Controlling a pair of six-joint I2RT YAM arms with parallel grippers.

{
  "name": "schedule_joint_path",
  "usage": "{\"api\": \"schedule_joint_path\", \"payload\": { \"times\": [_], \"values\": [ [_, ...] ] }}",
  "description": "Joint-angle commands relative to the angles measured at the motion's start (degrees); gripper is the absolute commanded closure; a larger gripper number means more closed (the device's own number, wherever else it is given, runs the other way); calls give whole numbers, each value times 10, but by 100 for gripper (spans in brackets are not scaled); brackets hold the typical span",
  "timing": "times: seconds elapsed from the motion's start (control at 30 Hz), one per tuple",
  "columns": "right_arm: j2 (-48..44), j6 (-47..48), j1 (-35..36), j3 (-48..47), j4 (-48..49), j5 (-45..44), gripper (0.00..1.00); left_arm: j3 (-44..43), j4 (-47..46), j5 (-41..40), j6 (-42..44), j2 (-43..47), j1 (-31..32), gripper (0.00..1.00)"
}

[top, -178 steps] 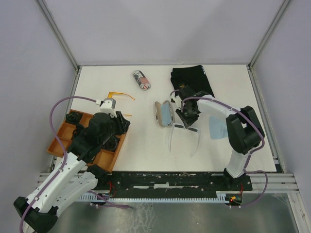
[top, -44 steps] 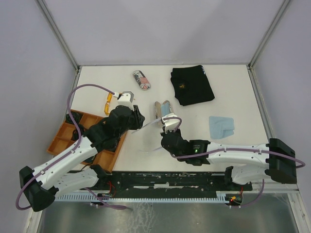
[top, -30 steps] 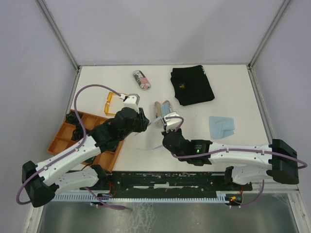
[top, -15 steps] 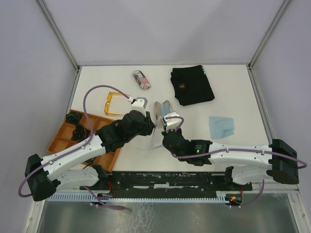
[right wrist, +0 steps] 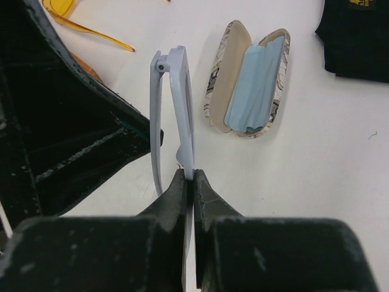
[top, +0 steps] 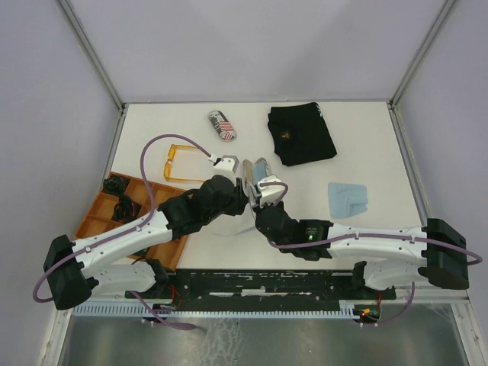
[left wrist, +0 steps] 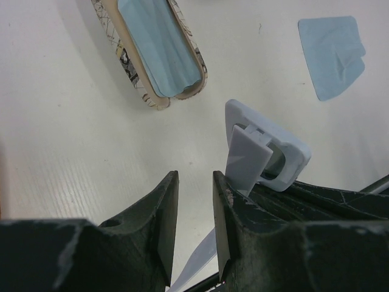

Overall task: Organize the sunglasses
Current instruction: Fold the sunglasses.

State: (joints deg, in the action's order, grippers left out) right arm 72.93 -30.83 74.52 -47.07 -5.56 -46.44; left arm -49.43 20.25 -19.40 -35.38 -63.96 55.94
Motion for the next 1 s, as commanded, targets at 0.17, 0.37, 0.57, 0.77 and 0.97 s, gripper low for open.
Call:
{"api": "schedule_joint_path", "payload": {
  "times": [0.17,0.37,0.57,0.77,0.97],
  "values": [
    [-6,-15,3,-20,38,17,100,-26,-46,-6,-20,-19,13,64],
    [-12,-38,2,-16,24,0,100,-27,-50,-11,-1,-2,14,64],
    [-48,-110,-36,-5,-49,-56,100,-32,-29,-18,39,57,14,62],
    [-95,-144,-112,-3,-78,-59,100,-45,-14,25,71,91,14,63],
    [-128,-179,-205,-15,-96,-4,100,-20,-27,104,91,100,15,65]
  ]
}}
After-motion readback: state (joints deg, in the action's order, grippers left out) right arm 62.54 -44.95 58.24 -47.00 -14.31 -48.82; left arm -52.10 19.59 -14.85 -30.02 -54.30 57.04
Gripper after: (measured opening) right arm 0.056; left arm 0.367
